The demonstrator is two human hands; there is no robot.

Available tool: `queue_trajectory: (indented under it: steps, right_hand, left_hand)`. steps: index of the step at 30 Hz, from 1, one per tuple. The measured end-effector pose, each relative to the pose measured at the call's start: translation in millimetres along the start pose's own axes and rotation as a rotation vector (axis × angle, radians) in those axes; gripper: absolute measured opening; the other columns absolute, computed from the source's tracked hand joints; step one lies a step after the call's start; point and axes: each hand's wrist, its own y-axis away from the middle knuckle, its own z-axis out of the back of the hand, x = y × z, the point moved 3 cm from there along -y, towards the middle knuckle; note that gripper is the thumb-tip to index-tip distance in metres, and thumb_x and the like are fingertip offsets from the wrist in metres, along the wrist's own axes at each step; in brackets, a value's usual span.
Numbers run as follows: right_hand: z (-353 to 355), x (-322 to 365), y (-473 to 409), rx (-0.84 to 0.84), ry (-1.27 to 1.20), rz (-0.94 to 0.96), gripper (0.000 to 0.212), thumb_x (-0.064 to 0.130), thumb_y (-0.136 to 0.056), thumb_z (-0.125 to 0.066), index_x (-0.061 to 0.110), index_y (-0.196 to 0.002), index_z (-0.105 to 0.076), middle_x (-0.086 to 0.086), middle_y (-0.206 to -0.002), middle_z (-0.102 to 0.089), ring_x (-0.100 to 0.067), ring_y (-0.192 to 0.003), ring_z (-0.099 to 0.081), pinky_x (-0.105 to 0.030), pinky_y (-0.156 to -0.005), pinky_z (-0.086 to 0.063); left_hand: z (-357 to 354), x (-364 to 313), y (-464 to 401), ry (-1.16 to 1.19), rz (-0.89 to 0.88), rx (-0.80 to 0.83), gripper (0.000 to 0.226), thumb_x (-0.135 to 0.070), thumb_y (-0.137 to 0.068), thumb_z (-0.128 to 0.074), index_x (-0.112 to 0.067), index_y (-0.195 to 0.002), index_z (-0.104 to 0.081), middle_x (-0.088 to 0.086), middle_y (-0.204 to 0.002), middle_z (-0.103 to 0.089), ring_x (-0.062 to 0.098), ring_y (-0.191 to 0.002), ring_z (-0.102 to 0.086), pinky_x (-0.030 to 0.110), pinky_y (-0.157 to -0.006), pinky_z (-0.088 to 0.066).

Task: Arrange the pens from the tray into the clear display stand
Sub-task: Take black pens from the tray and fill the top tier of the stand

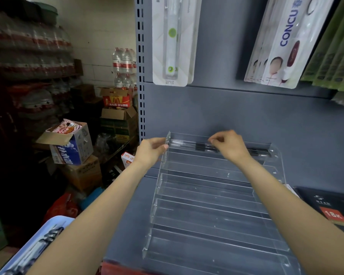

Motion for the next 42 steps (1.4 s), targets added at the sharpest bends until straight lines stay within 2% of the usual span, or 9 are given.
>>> queue_trajectory:
  steps: [2, 7, 13, 19, 25, 29, 33, 38, 42]
  right_hand:
    - [-0.4, 6.8, 6.5, -0.056, -0.047, 0.038, 0.019, 0.009, -0.089, -0.055, 0.01, -0.097, -0.072, -0.005, -0.101, -0.071, -0.019, -0.094, -0.062, -0.012, -0.074, -0.034]
    - [-19.5, 44.3, 27.1, -0.04, -0.173, 0.134, 0.017, 0.008, -0.088, -0.057, 0.013, -0.095, -0.072, 0.003, -0.091, -0.067, -0.01, -0.079, -0.056, -0.01, -0.067, -0.035]
    - [-72.2, 115.5, 80.3, 0.094, -0.299, 0.181, 0.017, 0.011, -0.089, -0.057, 0.017, -0.097, -0.07, 0.008, -0.092, -0.068, -0.003, -0.081, -0.059, -0.001, -0.069, -0.039]
    - [-180.6, 193.6, 158.7, 0.264, -0.365, 0.138, 0.017, 0.014, -0.092, -0.055, 0.019, -0.1, -0.069, 0.006, -0.097, -0.068, -0.001, -0.081, -0.056, -0.002, -0.065, -0.041]
    - [-302.4, 237.6, 228.1, 0.485, -0.309, 0.002, 0.023, 0.012, -0.095, -0.05, 0.012, -0.112, -0.065, -0.004, -0.113, -0.067, -0.015, -0.101, -0.062, -0.022, -0.087, -0.047]
    - [-362.2, 234.2, 263.2, 0.59, -0.219, -0.117, 0.025, 0.012, -0.097, -0.047, 0.013, -0.117, -0.061, -0.005, -0.121, -0.062, -0.018, -0.109, -0.058, -0.025, -0.094, -0.046]
    - [-399.7, 218.4, 285.1, 0.626, -0.061, -0.173, 0.033, 0.015, -0.096, -0.047, 0.016, -0.128, -0.053, -0.005, -0.132, -0.05, -0.02, -0.116, -0.054, -0.031, -0.102, -0.043]
    - [-417.7, 199.2, 290.9, 0.609, 0.08, -0.189, 0.047, 0.015, -0.097, -0.045, 0.016, -0.143, -0.036, -0.005, -0.148, -0.035, -0.022, -0.138, -0.03, -0.035, -0.109, -0.035]
    - [-421.1, 192.7, 280.3, 0.574, 0.176, -0.211, 0.043, 0.008, -0.094, -0.048, 0.013, -0.137, -0.044, -0.012, -0.124, -0.053, -0.028, -0.117, -0.05, -0.043, -0.092, -0.048]
  left_hand:
    - [1.2, -3.0, 4.3, -0.073, -0.051, -0.075, 0.036, -0.019, -0.09, -0.061, -0.013, -0.125, -0.056, 0.005, -0.119, -0.063, 0.019, -0.107, -0.06, 0.035, -0.096, -0.048]
    - [14.6, -23.3, 29.6, -0.119, -0.196, -0.197, 0.022, -0.019, -0.09, -0.059, -0.015, -0.111, -0.062, -0.007, -0.099, -0.061, 0.006, -0.091, -0.055, 0.019, -0.08, -0.04]
    - [73.5, 7.1, 77.4, -0.108, -0.192, -0.148, 0.011, -0.014, -0.091, -0.057, -0.018, -0.097, -0.065, -0.008, -0.082, -0.068, 0.002, -0.068, -0.064, 0.029, -0.073, -0.049]
    - [167.6, 101.4, 135.1, -0.205, -0.003, -0.154, 0.011, -0.014, -0.091, -0.058, -0.014, -0.094, -0.068, 0.003, -0.084, -0.071, 0.014, -0.077, -0.067, 0.028, -0.072, -0.053]
    - [250.6, 210.0, 191.5, -0.378, 0.192, -0.052, 0.009, -0.015, -0.087, -0.06, -0.011, -0.089, -0.069, 0.007, -0.085, -0.07, 0.02, -0.081, -0.065, 0.024, -0.066, -0.038]
    - [282.5, 265.1, 221.7, -0.437, 0.264, 0.043, 0.012, -0.013, -0.089, -0.058, -0.01, -0.096, -0.068, 0.01, -0.097, -0.071, 0.025, -0.094, -0.065, 0.028, -0.078, -0.044]
    - [296.2, 299.8, 237.2, -0.509, 0.243, 0.186, 0.024, -0.009, -0.093, -0.051, -0.007, -0.114, -0.062, 0.01, -0.118, -0.063, 0.024, -0.108, -0.059, 0.021, -0.084, -0.039]
    - [301.2, 332.8, 235.3, -0.726, 0.122, 0.306, 0.042, -0.015, -0.097, -0.045, -0.018, -0.138, -0.043, 0.005, -0.144, -0.043, 0.023, -0.132, -0.04, 0.03, -0.106, -0.031]
    - [296.7, 348.8, 222.7, -0.718, 0.096, 0.319, 0.044, -0.013, -0.098, -0.038, -0.022, -0.141, -0.039, 0.005, -0.144, -0.043, 0.027, -0.131, -0.038, 0.043, -0.104, -0.037]
